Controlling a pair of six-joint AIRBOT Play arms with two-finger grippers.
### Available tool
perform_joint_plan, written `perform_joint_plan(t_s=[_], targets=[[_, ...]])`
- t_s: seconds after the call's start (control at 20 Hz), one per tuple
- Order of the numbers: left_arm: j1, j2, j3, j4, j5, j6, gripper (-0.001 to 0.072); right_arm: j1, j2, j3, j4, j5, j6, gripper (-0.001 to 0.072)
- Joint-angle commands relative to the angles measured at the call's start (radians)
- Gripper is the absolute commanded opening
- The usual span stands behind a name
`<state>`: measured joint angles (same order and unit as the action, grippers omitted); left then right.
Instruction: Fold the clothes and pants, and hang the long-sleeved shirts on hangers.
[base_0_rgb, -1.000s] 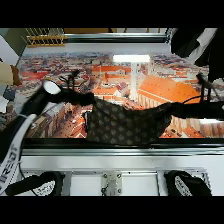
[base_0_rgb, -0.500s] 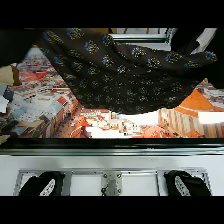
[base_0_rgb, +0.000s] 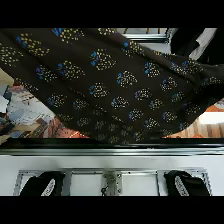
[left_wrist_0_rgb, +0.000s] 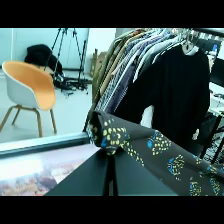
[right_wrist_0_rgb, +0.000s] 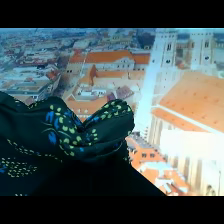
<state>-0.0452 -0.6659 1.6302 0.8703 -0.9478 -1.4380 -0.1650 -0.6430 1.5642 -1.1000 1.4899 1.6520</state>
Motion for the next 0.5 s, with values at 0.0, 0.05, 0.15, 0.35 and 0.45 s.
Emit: perform_joint_plan(t_s=[0.0, 0.05, 0.15, 0.35, 0.45], targets=[[0.001, -0.132, 0.001, 0.002, -0.068, -0.018, 0.0009, 0.003, -0.050, -0.026, -0.023, 0.133, 0.154, 0.0015], [0.001, -0.212, 0.001, 0.002, -0.089, -0.018, 0.0008, 0.003, -0.089, -0.051, -0.023, 0.154, 0.163, 0.0015], [-0.002, -0.391, 0.002, -0.001, -0.081, -0.017, 0.0009, 0.021, -0.188, -0.123, -0.027, 0.137, 0.145, 0.0015], [-0.003, -0.755, 0.003, -0.047, 0.056, -0.017, 0.0009, 0.056, -0.491, -0.182, -0.074, -0.047, 0.045, 0.0016], [-0.003, -0.890, 0.003, -0.139, 0.109, -0.016, 0.0009, 0.053, -0.629, -0.180, -0.071, -0.218, -0.008, 0.0017]])
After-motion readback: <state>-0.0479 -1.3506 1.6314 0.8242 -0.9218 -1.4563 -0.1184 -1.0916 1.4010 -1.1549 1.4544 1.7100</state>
